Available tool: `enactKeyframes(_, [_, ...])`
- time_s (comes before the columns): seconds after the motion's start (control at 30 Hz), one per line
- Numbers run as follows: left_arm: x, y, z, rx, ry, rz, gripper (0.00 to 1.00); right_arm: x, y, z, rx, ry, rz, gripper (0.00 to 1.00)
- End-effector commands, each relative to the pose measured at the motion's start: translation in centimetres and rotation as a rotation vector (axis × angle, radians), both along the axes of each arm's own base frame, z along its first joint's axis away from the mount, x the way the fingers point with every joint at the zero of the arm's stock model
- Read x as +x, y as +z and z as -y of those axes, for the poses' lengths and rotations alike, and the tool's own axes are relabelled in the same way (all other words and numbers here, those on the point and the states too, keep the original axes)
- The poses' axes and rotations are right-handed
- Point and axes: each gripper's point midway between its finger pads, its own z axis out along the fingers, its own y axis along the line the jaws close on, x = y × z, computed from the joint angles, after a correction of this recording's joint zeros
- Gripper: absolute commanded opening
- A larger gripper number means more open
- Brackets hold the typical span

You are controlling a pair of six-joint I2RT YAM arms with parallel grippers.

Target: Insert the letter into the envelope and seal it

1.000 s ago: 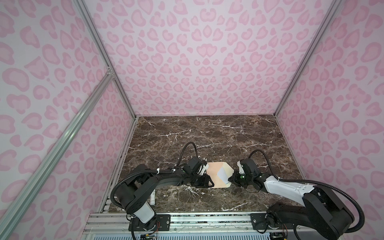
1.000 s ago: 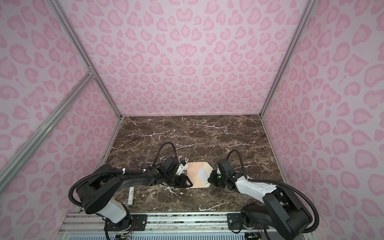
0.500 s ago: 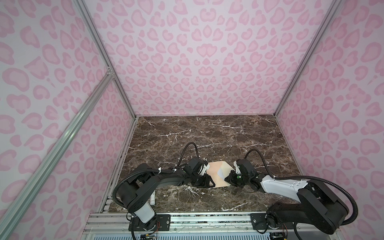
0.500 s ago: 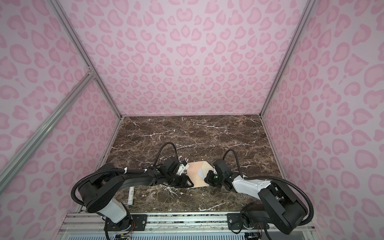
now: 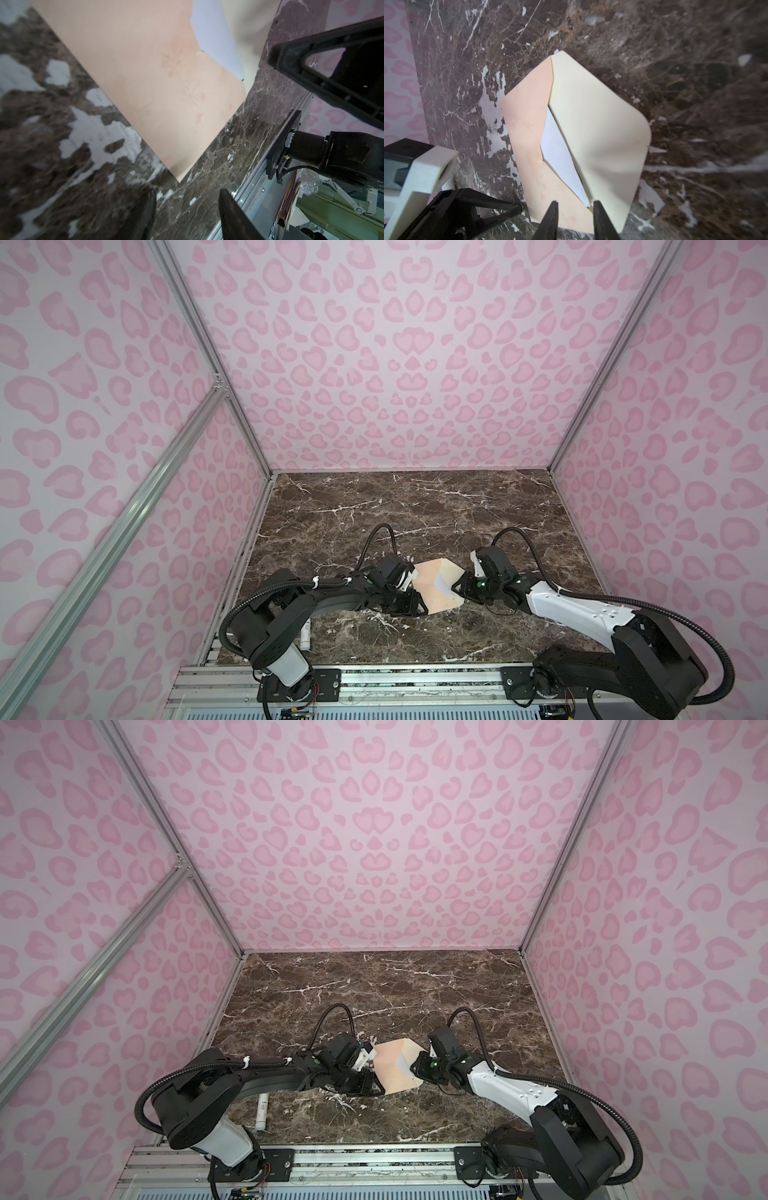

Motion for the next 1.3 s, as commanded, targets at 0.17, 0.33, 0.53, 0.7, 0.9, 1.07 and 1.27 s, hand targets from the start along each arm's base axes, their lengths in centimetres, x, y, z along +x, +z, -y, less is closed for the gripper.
enactKeyframes(0.17, [1.8,0.1,-2.1,0.079,0.051,0.027,0.53,1.2,-0.3,-0.1,-0.112,0.109,-0.014,0.27])
enactKeyframes(0.33, [3.3,0.7,-1.7,0.055,0.064,0.035,0.54,1.8,-0.9,-0.7,-0.131,0.137,-0.033,0.27])
enactKeyframes(0.53, [4.0,0.3,-1.0,0.038,0.066,0.021,0.54,2.1,-1.5,-1.3,-0.131,0.155,-0.052,0.27])
enactKeyframes(0.7, [4.1,-0.4,-0.9,0.038,0.064,0.006,0.53,1.9,-2.3,-1.6,-0.128,0.164,-0.073,0.27])
enactKeyframes(0.9, [4.1,-1.0,-0.8,0.038,0.058,-0.007,0.53,1.6,-3.0,-2.2,-0.121,0.176,-0.088,0.28])
enactKeyframes(1.07, [3.9,-1.3,-0.8,0.035,0.058,-0.015,0.53,1.4,-3.0,-3.0,-0.096,0.184,-0.090,0.27])
enactKeyframes(1.27, [3.7,-1.6,-0.8,0.034,0.061,-0.021,0.52,1.1,-3.0,-3.9,-0.069,0.189,-0.095,0.27])
